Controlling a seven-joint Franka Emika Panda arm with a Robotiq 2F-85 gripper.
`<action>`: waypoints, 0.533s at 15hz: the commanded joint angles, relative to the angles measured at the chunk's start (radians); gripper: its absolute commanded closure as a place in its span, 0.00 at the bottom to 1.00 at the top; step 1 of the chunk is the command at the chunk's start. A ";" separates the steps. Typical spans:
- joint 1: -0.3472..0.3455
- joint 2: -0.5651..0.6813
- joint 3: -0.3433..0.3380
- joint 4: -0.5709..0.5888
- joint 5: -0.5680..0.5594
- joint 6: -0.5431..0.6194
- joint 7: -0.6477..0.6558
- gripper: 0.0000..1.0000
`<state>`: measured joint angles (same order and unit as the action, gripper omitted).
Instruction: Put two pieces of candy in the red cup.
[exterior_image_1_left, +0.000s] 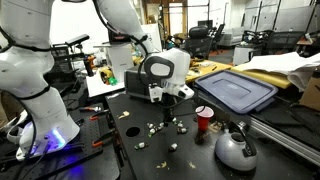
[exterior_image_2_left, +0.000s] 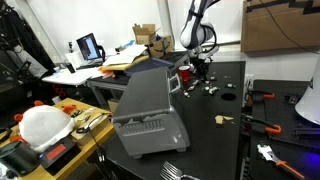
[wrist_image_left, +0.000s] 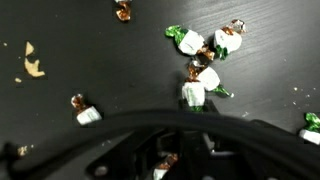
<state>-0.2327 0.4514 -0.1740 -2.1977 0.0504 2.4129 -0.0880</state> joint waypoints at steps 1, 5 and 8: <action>0.038 -0.094 -0.014 -0.018 -0.057 -0.026 0.043 0.95; 0.067 -0.127 -0.032 0.016 -0.149 -0.022 0.094 0.95; 0.080 -0.132 -0.045 0.052 -0.212 -0.009 0.134 0.95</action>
<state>-0.1740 0.3420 -0.1983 -2.1695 -0.1072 2.4128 -0.0049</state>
